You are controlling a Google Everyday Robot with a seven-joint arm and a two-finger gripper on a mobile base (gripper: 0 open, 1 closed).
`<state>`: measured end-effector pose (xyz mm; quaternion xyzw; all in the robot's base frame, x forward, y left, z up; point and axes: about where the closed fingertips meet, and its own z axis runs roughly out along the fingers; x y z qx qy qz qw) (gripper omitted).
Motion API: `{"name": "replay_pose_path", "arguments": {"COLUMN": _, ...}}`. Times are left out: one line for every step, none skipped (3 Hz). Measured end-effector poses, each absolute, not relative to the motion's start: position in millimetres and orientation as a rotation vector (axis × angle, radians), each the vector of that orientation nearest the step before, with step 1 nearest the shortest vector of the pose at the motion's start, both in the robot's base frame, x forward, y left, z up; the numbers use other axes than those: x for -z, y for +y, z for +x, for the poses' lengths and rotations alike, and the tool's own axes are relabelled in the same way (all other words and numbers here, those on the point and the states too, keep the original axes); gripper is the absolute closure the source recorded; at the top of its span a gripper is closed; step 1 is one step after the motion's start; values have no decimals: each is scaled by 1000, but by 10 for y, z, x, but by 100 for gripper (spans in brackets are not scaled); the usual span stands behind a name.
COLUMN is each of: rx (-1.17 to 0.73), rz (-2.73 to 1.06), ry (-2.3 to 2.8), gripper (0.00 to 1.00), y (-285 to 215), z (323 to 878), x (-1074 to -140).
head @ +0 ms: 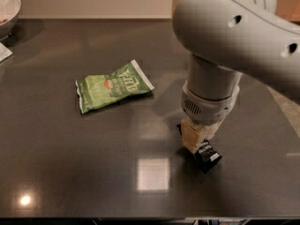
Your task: Pick rxbar chocolate
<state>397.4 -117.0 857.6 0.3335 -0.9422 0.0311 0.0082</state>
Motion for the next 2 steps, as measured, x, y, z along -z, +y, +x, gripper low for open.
{"name": "replay_pose_path", "arguments": {"rx": -96, "rz": 1050, "ry": -3004, "gripper": 100, "y": -1281, "z": 4080, "x": -8827}}
{"name": "replay_pose_path", "arguments": {"rx": -69, "rz": 1089, "ry": -3052, "gripper": 100, "y": -1367, "z": 4159, "x": -9104}}
